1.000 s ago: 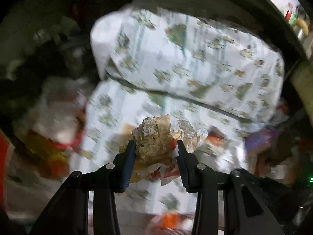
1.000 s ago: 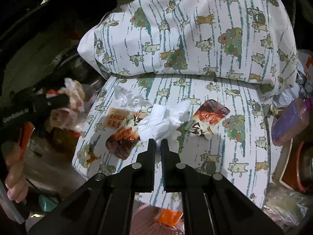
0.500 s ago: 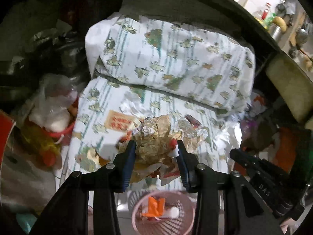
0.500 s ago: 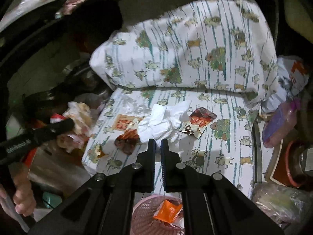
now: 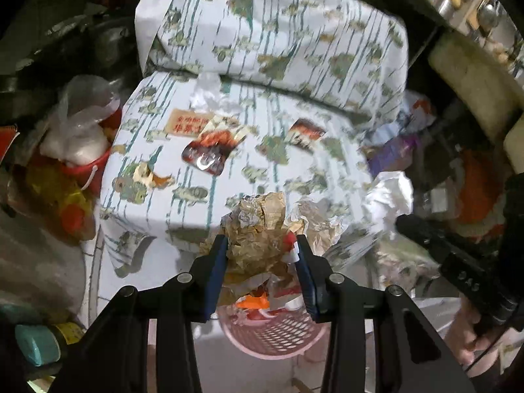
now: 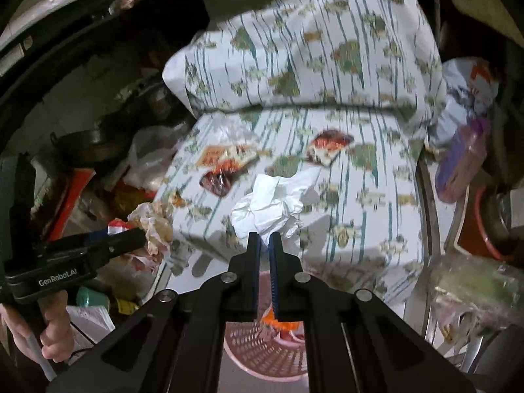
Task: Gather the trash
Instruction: 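Lift the wrappers and tissue and carry both tools over the pink basket, then open both tools to drop the wrappers and tissue into the basket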
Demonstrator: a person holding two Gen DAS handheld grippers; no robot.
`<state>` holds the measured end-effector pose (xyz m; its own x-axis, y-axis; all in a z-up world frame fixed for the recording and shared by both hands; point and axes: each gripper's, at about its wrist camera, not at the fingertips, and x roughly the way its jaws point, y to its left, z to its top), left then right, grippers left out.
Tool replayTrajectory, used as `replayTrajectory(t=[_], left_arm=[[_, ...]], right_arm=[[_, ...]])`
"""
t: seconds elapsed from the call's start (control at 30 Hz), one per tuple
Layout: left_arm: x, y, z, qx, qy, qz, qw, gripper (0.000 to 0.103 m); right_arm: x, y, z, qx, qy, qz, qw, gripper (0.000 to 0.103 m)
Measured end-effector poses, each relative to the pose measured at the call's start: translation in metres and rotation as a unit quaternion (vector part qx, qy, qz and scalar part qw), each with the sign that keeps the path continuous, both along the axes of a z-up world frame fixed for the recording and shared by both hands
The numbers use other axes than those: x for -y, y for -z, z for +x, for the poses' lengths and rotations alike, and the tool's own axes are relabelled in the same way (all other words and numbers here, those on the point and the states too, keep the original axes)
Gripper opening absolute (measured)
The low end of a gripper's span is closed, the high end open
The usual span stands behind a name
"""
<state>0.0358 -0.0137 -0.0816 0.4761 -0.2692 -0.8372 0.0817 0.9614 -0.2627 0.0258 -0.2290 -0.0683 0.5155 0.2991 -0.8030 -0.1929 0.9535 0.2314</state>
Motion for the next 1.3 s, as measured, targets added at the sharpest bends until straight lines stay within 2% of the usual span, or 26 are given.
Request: replayTrajectory(t=[0.07, 0.17, 0.3, 0.43, 0.5, 0.7, 0.97, 1.07, 1.13, 1.2, 1.23, 1.3], left_arm=[[0.001, 0.010, 0.001, -0.016, -0.001, 0.002, 0.9999, 0.042], [0.000, 0.020, 0.004, -0.037, 0.001, -0.021, 0.9991, 0.042], [0.004, 0.034, 0.011, -0.056, 0.001, -0.003, 0.9984, 0.042], [-0.001, 0.061, 0.018, -0.119, 0.002, -0.052, 0.9915, 0.042], [-0.001, 0.070, 0.020, -0.135, 0.001, -0.060, 0.9891, 0.042], [0.012, 0.087, 0.022, -0.150, 0.013, -0.042, 0.9876, 0.042], [0.028, 0.083, 0.018, -0.129, 0.038, -0.026, 0.9905, 0.042], [0.034, 0.087, 0.018, -0.136, 0.045, -0.018, 0.9896, 0.046], [0.040, 0.092, 0.019, -0.147, 0.053, -0.016, 0.9876, 0.055], [0.042, 0.092, 0.017, -0.145, 0.053, -0.011, 0.9880, 0.056], [0.044, 0.091, 0.017, -0.143, 0.055, -0.005, 0.9882, 0.060], [0.045, 0.090, 0.017, -0.138, 0.055, 0.003, 0.9889, 0.072]], right_arm=[[0.003, 0.008, 0.003, -0.023, -0.006, -0.006, 1.000, 0.006], [0.007, 0.021, 0.004, -0.054, -0.011, 0.001, 0.998, 0.006], [0.002, 0.043, 0.004, -0.087, -0.024, -0.016, 0.996, 0.006], [0.004, 0.064, 0.008, -0.120, -0.022, -0.032, 0.992, 0.006], [0.006, 0.068, 0.009, -0.127, -0.021, -0.034, 0.991, 0.006], [0.012, 0.074, 0.011, -0.139, -0.009, -0.039, 0.989, 0.009], [0.009, 0.078, 0.013, -0.144, -0.008, -0.039, 0.989, 0.009], [0.009, 0.080, 0.013, -0.149, -0.011, -0.037, 0.988, 0.009], [0.009, 0.082, 0.014, -0.159, -0.014, -0.029, 0.987, 0.009], [0.009, 0.083, 0.014, -0.167, -0.018, -0.015, 0.986, 0.009], [0.009, 0.083, 0.014, -0.169, -0.020, -0.012, 0.985, 0.009], [0.007, 0.082, 0.013, -0.167, -0.019, -0.014, 0.986, 0.020]])
